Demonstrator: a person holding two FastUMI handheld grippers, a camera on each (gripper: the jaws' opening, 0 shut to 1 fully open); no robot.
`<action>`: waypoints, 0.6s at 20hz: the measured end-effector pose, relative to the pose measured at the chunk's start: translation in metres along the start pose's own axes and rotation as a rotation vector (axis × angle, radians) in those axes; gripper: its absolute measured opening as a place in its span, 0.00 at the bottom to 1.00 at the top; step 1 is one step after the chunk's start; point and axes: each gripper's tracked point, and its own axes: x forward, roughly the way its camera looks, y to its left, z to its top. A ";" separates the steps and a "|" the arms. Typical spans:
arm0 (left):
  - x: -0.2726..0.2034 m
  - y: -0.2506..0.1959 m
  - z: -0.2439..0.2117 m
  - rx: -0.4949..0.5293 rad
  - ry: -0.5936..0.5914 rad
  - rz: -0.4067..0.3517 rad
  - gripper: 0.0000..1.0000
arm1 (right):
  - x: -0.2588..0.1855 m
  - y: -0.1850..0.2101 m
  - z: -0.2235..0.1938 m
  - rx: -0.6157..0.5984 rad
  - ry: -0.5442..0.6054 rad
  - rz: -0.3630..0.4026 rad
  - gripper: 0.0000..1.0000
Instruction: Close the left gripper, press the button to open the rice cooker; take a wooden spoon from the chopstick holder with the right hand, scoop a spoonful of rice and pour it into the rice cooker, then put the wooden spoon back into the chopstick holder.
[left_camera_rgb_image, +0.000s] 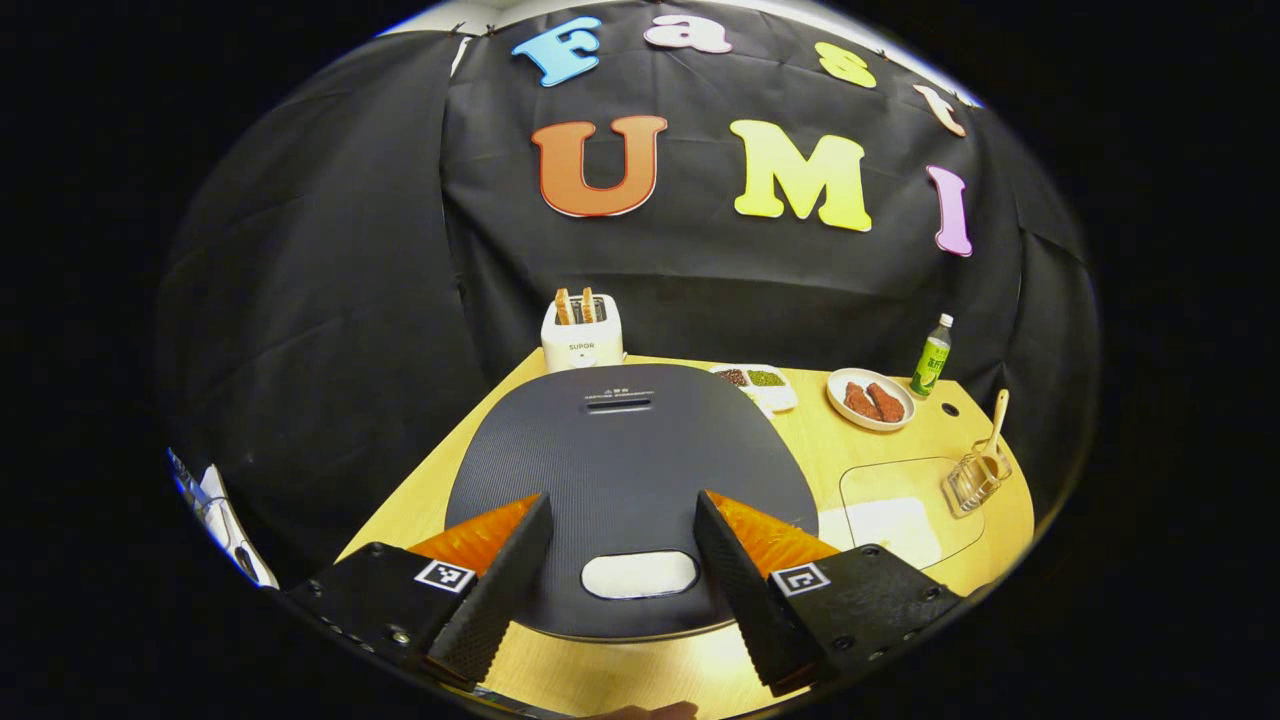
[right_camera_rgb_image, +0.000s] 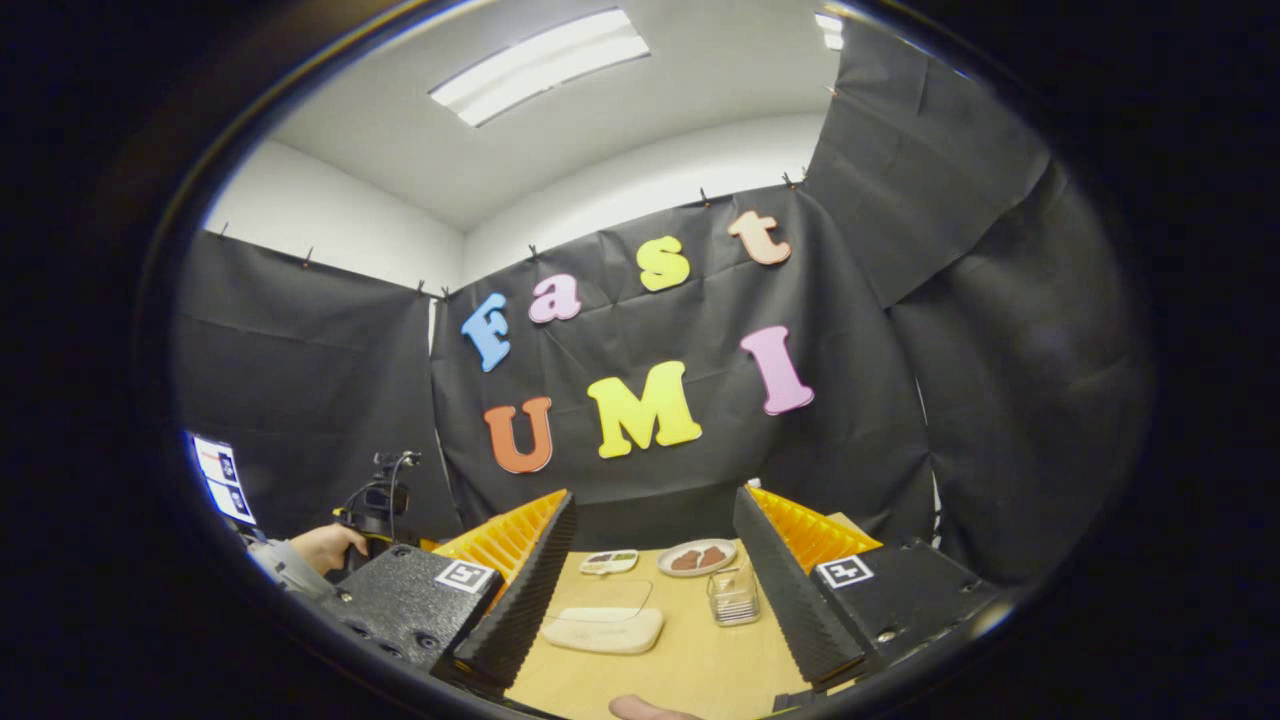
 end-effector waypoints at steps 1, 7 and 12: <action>-0.007 -0.001 0.008 0.012 -0.028 0.011 0.92 | 0.001 -0.002 0.001 0.001 -0.004 -0.009 0.91; -0.082 -0.041 0.046 0.042 -0.211 -0.032 0.93 | 0.002 -0.007 0.002 -0.017 0.012 -0.044 0.91; -0.149 -0.061 0.048 0.013 -0.351 -0.028 0.93 | -0.001 -0.016 0.008 -0.040 0.039 -0.089 1.00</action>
